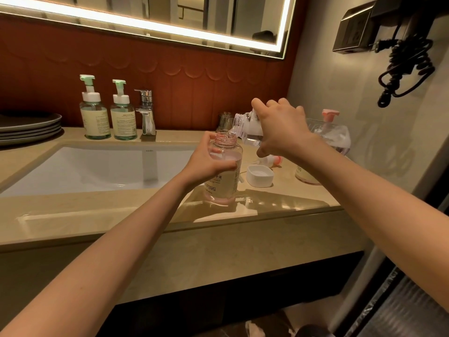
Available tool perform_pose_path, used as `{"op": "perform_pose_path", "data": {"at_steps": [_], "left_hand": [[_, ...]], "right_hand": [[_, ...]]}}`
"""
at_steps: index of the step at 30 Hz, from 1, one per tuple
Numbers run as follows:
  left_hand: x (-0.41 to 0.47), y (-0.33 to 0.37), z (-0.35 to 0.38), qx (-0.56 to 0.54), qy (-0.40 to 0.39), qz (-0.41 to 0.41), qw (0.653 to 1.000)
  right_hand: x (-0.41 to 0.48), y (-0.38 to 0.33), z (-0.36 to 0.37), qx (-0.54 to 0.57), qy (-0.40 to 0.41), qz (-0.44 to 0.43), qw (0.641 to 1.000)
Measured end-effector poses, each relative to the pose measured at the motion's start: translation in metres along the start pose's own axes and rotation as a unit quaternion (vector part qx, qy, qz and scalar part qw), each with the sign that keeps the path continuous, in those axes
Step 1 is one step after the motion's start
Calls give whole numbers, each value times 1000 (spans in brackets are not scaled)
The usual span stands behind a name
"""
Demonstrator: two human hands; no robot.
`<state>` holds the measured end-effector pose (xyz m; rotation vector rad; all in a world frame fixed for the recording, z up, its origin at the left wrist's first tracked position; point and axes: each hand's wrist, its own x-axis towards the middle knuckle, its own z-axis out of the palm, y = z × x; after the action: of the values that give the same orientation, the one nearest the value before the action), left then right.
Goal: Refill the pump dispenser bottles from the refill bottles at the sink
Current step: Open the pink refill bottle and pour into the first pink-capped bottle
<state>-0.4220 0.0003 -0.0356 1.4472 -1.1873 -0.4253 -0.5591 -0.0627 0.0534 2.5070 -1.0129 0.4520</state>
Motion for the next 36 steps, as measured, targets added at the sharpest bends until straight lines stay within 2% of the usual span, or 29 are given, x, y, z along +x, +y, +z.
{"op": "perform_pose_path", "data": {"at_steps": [26,36], "left_hand": [[0,0,-1,5,-3,4,1000],[-1,0,0,-17,4,-1,1000]], "right_hand": [[2,1,1,8,-2,-3,1000],[-6,6,13,136,-14,40,990]]}}
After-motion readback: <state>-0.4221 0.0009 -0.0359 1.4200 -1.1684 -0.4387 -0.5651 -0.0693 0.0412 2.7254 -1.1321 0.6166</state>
